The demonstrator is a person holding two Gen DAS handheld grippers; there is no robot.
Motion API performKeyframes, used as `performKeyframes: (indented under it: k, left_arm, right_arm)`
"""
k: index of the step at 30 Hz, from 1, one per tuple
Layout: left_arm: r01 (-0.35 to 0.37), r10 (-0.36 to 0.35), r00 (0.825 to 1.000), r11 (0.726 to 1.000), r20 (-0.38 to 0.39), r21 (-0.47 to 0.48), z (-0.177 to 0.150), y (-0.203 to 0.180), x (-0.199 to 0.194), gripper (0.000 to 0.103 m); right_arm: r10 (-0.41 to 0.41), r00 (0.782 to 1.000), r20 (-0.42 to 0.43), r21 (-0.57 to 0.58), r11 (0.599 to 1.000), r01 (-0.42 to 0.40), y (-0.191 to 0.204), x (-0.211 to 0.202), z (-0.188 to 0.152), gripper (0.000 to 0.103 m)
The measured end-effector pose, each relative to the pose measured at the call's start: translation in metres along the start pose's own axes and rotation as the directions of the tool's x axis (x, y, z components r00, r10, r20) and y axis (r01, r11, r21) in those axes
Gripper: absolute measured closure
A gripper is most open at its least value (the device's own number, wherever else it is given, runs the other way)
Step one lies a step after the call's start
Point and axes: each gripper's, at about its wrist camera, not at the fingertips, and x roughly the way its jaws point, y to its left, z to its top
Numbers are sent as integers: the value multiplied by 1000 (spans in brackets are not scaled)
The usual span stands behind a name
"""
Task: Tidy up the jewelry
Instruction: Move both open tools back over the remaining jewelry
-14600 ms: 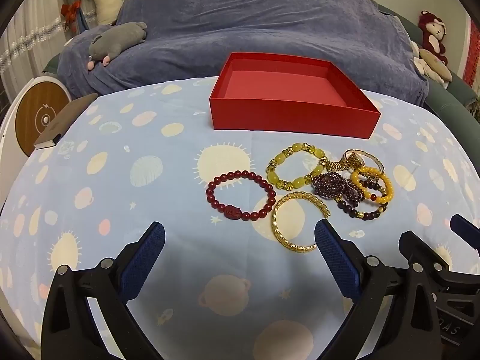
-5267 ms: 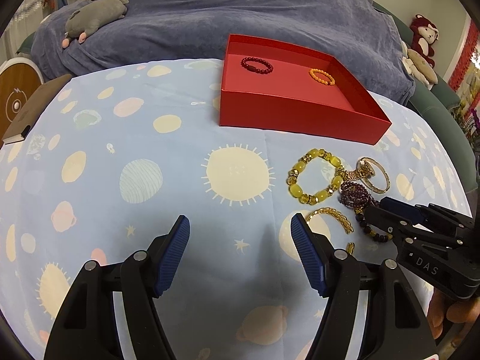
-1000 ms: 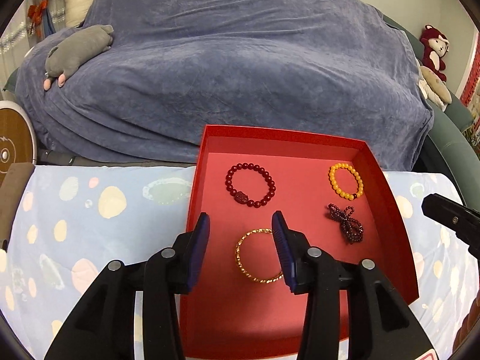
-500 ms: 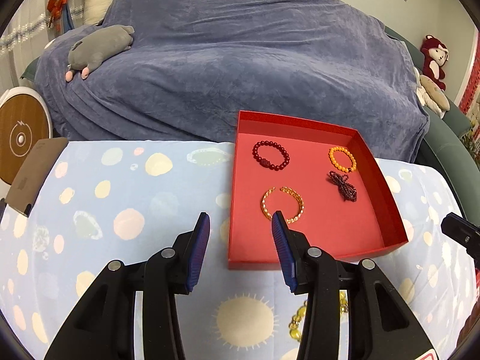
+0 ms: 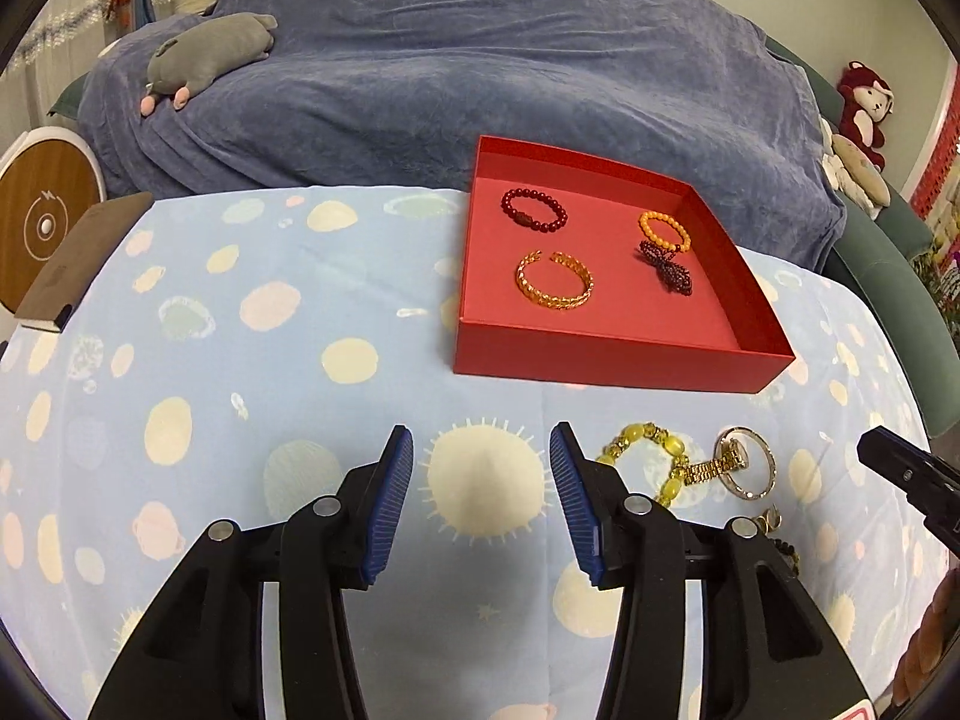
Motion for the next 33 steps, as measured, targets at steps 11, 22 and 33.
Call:
performKeyframes:
  k: [11, 22, 33]
  left_arm:
    - [29, -26, 998, 997, -52, 69, -22, -26, 30, 48]
    - [30, -21, 997, 992, -76, 122, -27, -53, 63, 48]
    - [-27, 34, 999, 975, -25, 219, -32, -69, 67, 73]
  right_arm:
    - [-36, 999, -41, -35, 999, 34, -5, 18, -20, 71]
    - [-43, 996, -78, -59, 998, 38, -5, 27, -30, 71]
    - [-37, 994, -99, -64, 997, 30, -4, 32, -31, 70]
